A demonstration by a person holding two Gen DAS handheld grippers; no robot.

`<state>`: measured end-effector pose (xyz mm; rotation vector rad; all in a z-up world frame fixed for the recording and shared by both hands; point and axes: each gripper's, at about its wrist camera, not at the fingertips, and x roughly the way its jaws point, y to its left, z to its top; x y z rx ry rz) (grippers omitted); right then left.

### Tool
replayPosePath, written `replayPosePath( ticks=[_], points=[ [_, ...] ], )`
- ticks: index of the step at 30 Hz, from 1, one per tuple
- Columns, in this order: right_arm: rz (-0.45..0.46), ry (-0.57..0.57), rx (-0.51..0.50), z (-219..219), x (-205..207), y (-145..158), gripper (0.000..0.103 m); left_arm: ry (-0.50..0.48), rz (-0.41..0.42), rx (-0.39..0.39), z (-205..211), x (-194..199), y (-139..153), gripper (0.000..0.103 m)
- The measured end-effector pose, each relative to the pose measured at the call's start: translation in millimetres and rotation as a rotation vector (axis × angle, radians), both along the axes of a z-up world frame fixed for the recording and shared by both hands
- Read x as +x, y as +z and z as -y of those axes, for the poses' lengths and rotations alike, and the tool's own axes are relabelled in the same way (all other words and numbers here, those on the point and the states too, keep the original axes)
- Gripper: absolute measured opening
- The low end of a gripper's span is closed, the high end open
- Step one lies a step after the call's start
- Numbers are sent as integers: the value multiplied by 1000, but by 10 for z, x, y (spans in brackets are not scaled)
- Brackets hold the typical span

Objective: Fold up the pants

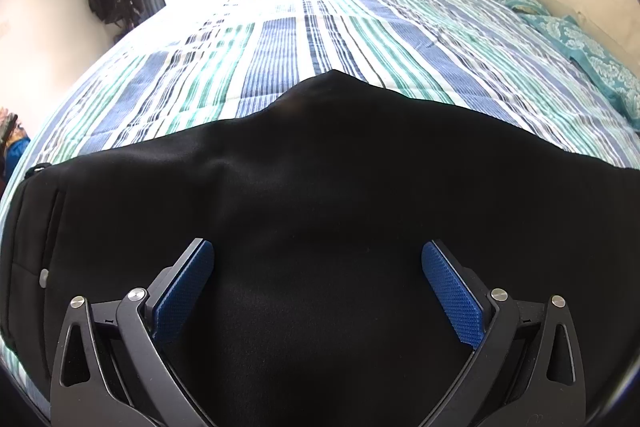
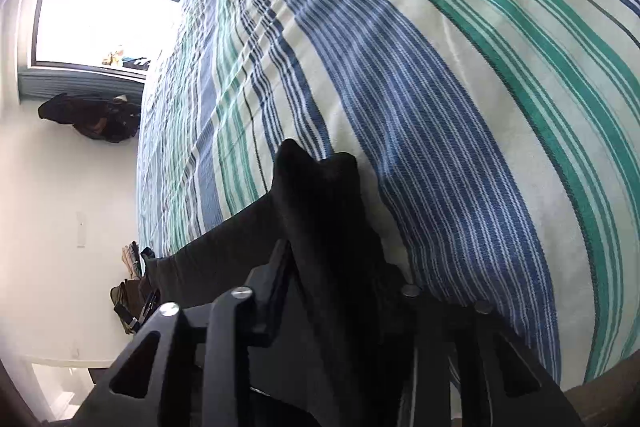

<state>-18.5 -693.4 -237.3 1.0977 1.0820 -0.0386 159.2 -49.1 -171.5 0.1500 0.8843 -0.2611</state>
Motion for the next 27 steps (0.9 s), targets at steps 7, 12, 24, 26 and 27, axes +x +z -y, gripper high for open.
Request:
replayPosePath(
  ticks=[7, 12, 24, 26, 27],
  points=[
    [146, -42, 32, -296, -24, 377, 14, -2, 7, -22, -28, -10, 0, 103],
    [401, -25, 200, -967, 76, 777, 14, -6, 12, -40, -47, -17, 4, 103],
    [511, 143, 424, -3943, 1596, 626, 17, -9, -84, -218, -588, -341, 207, 102],
    [453, 208, 333, -4392, 1819, 607, 43, 28, -92, -265, -729, -308, 239, 102],
    [412, 233, 306, -4557, 1909, 584, 55, 51, -96, -292, -796, -282, 263, 102]
  ],
)
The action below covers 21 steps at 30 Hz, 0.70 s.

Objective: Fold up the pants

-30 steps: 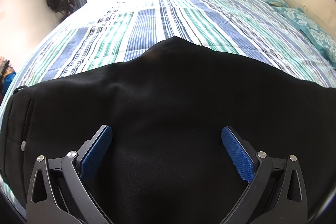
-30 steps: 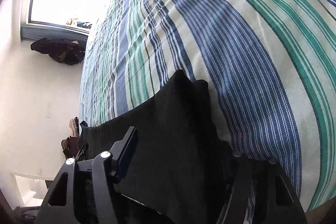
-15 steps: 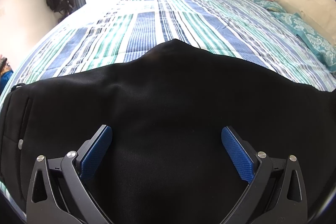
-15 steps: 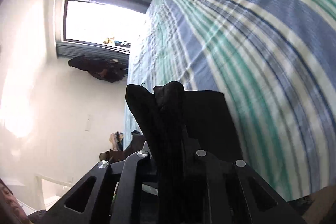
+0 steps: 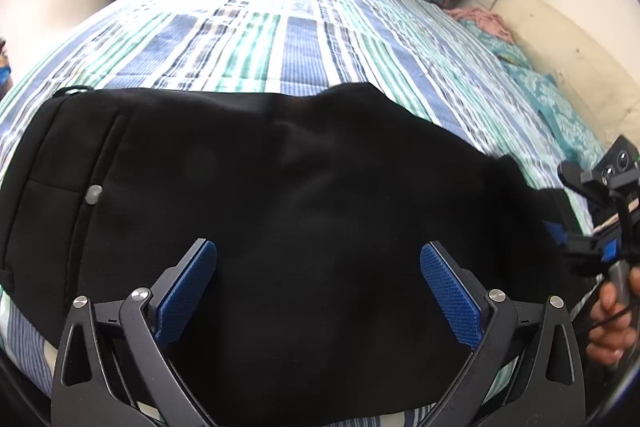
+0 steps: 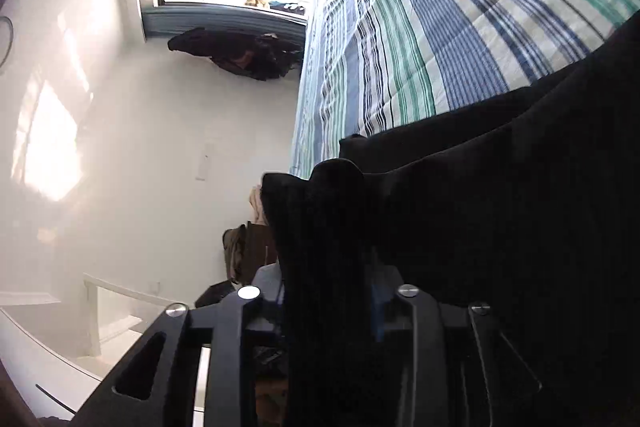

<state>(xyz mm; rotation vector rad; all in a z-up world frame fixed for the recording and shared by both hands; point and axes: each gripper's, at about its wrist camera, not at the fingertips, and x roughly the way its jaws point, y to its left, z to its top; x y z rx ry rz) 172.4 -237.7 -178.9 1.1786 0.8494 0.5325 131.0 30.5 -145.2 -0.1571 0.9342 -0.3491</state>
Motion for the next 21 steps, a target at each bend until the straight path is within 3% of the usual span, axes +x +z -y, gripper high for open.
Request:
replayPosePath(
  ticks=[1, 3, 5, 8, 9, 12, 14, 16, 17, 18, 21],
  points=[
    [-29, 17, -23, -102, 53, -2, 69, 19, -6, -26, -58, 22, 21, 102],
    [2, -4, -80, -98, 12, 126, 69, 46, -13, -67, -129, 40, 56, 102],
    [74, -69, -213, 72, -199, 363, 72, 44, -30, -97, -105, 35, 92, 101],
    [138, -166, -501, 388, -697, 654, 84, -67, -27, -164, 178, -62, 217, 99],
    [147, -205, -574, 478, -891, 695, 85, -126, -19, -174, 339, -116, 266, 92],
    [119, -296, -649, 756, -1384, 629, 86, -294, -50, -113, 886, -212, 275, 76],
    [66, -347, -601, 822, -1576, 549, 86, -322, -82, -25, 1163, -217, 168, 72],
    [89, -390, -559, 905, -1663, 532, 86, -324, -108, 34, 1330, -201, 46, 54],
    [106, -401, -587, 900, -1667, 564, 86, -324, -132, 59, 1390, -188, -14, 17],
    [119, -399, -623, 874, -1652, 603, 86, -313, -136, 86, 1420, -185, -30, 5],
    [128, -386, -680, 852, -1608, 638, 86, -279, -90, 71, 1298, -234, 161, 3]
  ],
)
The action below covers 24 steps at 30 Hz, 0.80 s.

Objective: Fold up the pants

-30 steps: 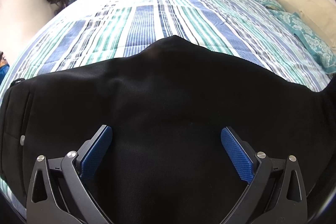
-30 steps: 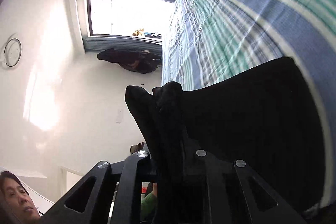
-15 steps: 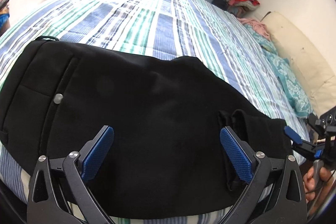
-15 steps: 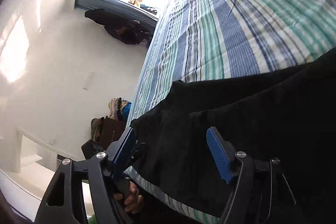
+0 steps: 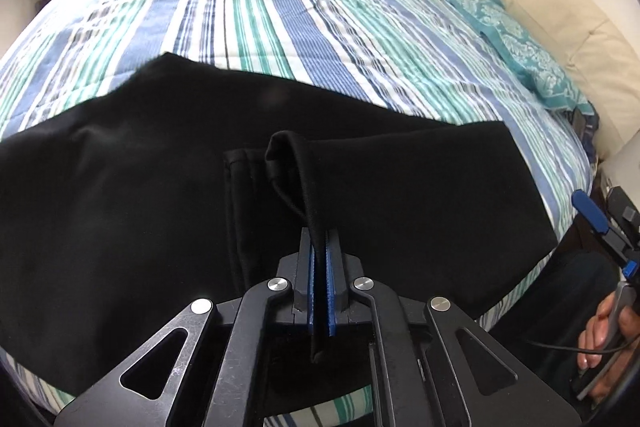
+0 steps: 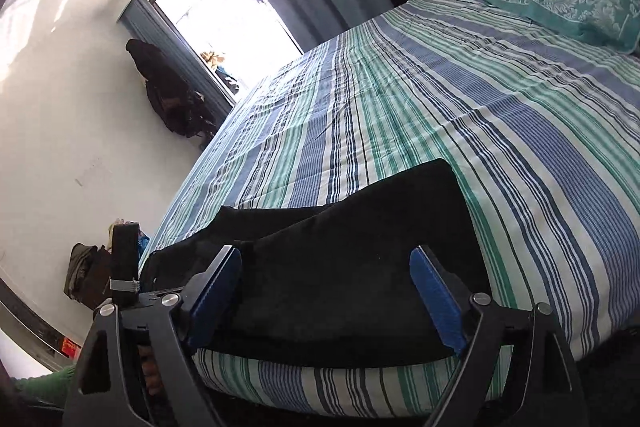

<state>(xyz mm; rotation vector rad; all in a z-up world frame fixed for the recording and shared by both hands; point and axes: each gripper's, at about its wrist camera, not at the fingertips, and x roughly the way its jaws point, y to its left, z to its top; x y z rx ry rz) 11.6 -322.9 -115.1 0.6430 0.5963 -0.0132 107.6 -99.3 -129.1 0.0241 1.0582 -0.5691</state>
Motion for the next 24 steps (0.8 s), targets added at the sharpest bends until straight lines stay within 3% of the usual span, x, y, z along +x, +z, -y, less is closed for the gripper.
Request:
replayPosePath(
  ticks=[3, 6, 7, 8, 10, 11, 13, 15, 17, 21, 24],
  points=[
    [57, -6, 30, 56, -106, 99, 86, 29, 31, -24, -248, -14, 123, 3],
    [104, 33, 124, 101, -83, 72, 93, 28, 16, 44, -249, 24, -105, 4],
    [89, 52, 183, 112, -16, -36, 100, 19, 3, 59, -218, 24, -207, 5],
    [39, 78, 268, 126, 89, -221, 103, 15, 9, 71, -191, 7, -269, 8],
    [-210, 88, 393, 137, 322, -765, 100, 8, 41, 75, -163, -38, -254, 11],
    [-201, 83, 389, 143, 323, -823, 100, 0, 33, 70, -166, -38, -225, 19],
    [-158, 88, 372, 165, 308, -621, 100, -5, 21, 48, -226, -44, -132, 34],
    [-83, 96, 441, 256, 248, -436, 100, 78, 92, 67, -352, -82, 46, 67],
    [-16, 71, 487, 416, 209, -254, 100, 136, 180, 23, -470, -96, 253, 79],
    [-34, 75, 492, 788, 495, -6, 100, 69, 190, -76, -276, -16, 420, 79],
    [-123, 128, 501, 933, 863, -95, 100, -55, 159, -46, 111, 32, 239, 79]
  ],
)
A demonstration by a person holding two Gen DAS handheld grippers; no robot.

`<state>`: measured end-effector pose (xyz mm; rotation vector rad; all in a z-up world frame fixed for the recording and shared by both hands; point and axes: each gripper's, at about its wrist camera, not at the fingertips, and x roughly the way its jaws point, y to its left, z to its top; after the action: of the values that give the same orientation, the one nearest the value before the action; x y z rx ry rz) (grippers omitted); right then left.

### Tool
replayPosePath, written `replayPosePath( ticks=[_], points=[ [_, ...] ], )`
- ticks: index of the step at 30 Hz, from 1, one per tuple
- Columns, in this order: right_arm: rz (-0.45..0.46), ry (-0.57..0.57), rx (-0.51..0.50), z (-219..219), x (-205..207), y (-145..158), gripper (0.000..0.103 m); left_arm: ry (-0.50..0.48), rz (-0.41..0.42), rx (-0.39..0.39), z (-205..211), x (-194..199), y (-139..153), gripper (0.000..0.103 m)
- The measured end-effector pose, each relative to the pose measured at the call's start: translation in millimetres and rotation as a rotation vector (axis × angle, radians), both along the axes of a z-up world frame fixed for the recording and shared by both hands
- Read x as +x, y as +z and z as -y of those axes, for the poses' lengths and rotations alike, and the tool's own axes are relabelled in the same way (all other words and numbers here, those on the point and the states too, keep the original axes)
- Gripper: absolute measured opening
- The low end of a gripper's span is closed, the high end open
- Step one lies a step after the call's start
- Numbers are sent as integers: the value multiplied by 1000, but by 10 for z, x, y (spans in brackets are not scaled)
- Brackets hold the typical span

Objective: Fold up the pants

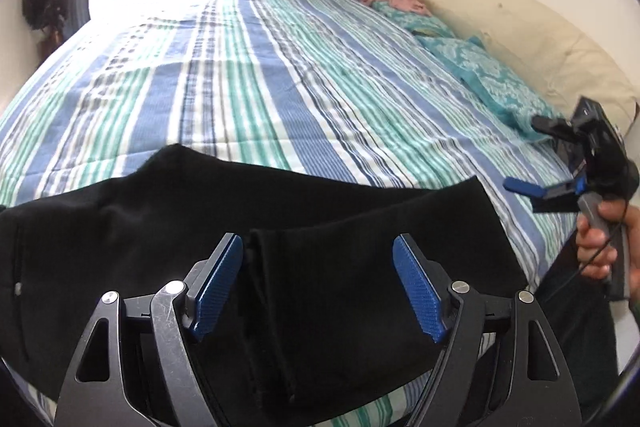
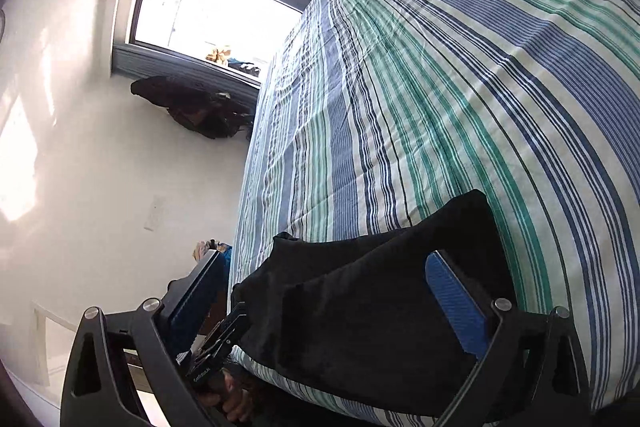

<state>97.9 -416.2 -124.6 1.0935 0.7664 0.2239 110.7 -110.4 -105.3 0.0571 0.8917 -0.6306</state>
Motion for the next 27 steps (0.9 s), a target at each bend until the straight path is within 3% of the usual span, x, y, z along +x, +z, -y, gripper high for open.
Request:
replayPosePath(
  ticks=[3, 5, 6, 8, 11, 14, 16, 19, 21, 23, 24, 27],
  points=[
    [-122, 9, 59, 85, 281, -444, 100, -33, -71, 138, 232, 101, -401, 71],
    [-205, -9, 57, 101, 369, -740, 99, -46, -39, 161, 220, 16, -461, 71],
    [-200, -18, 60, 91, 370, -782, 99, -51, -26, 167, 217, -18, -444, 72],
    [-169, -42, 45, 78, 315, -691, 100, -54, -31, 169, 193, -52, -422, 72],
    [-73, -42, -12, 5, 38, -317, 100, -21, -42, 159, 88, -52, -434, 73],
    [-18, -24, 2, -173, -384, -71, 100, -2, -67, 100, -34, -76, -455, 73],
    [-23, -39, 26, -311, -648, -141, 101, -5, -58, 98, -46, -114, -472, 73],
    [-154, -51, 55, -434, -845, -613, 97, -10, -39, 126, 4, -144, -494, 75],
    [-114, -107, 46, -437, -946, -605, 94, -12, -39, 128, 1, -158, -471, 75],
    [-53, -147, -23, -441, -969, -364, 94, -2, -50, 106, -35, -143, -446, 75],
    [-20, -163, -105, -463, -967, -201, 94, 6, -57, 94, -55, -134, -445, 75],
    [-31, -173, -490, -607, -791, 195, 97, 17, -64, 88, -54, -114, -460, 75]
  ],
)
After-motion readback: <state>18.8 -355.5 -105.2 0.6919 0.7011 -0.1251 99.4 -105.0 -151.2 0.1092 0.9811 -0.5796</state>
